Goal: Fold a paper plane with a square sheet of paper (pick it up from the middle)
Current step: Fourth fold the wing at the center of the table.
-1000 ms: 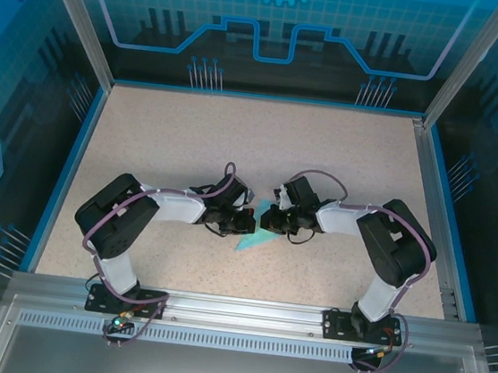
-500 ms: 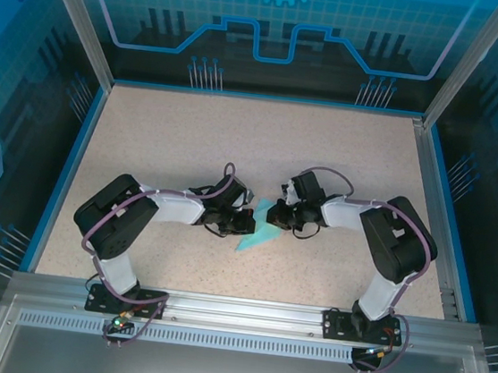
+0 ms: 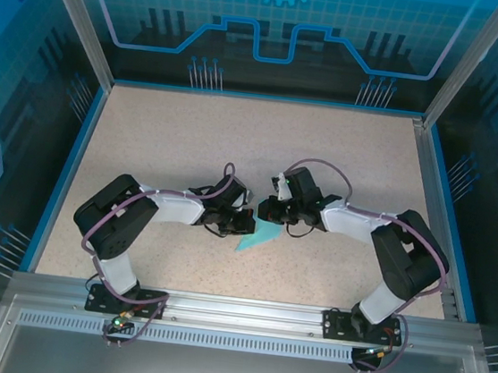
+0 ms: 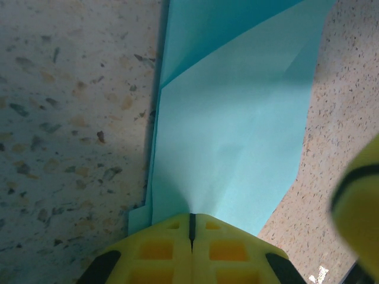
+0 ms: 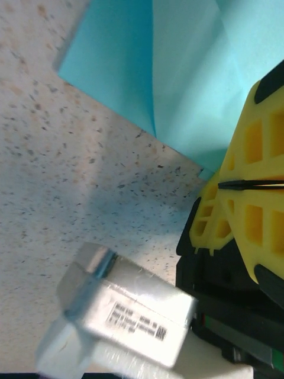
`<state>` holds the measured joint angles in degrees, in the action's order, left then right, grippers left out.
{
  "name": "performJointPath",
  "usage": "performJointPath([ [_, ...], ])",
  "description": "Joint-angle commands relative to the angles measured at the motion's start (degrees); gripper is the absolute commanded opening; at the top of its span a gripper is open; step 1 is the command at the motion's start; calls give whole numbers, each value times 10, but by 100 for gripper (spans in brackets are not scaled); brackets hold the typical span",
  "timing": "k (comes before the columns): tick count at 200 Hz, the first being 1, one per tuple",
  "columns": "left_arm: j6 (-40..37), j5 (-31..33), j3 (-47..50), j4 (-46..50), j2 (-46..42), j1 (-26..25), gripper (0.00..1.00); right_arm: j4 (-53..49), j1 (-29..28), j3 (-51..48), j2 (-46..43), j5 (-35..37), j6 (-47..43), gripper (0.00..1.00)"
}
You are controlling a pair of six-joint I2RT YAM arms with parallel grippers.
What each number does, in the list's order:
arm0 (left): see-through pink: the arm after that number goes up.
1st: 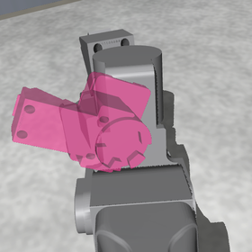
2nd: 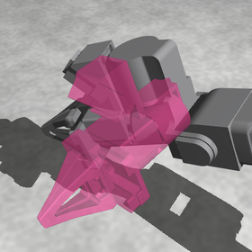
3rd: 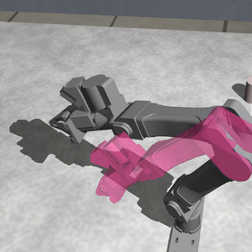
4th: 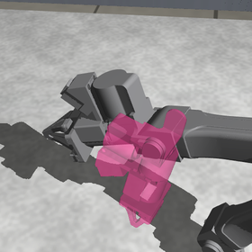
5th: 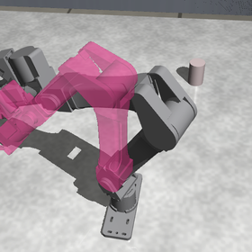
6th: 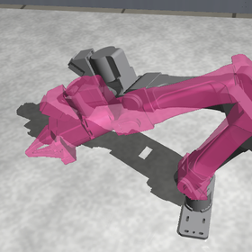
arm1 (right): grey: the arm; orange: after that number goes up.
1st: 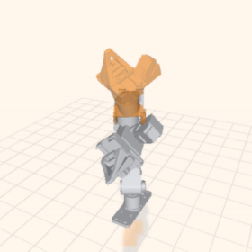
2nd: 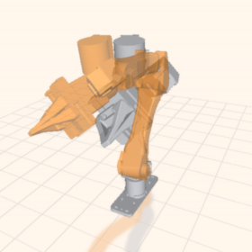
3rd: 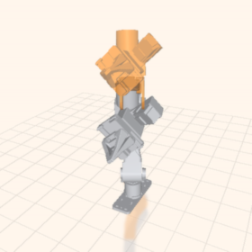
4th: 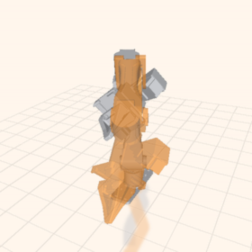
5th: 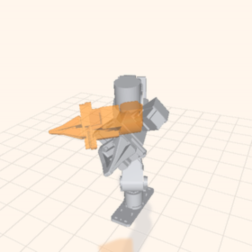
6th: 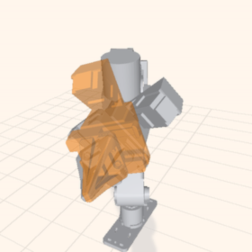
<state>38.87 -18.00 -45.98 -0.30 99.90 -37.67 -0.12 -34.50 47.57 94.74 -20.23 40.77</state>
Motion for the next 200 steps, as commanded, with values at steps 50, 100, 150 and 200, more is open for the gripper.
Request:
performJointPath([
  [50,-12,27,23,89,6,0,0,-15,30,18,86,-13,-24,9],
  [100,-13,27,33,97,1,-1,0,-33,103,25,122,16,-43,9],
  [150,-12,29,52,91,-6,-1,0,-29,168,64,140,39,-41,9],
  [200,-16,26,53,87,-4,-1,0,-53,177,84,89,33,-75,11],
])
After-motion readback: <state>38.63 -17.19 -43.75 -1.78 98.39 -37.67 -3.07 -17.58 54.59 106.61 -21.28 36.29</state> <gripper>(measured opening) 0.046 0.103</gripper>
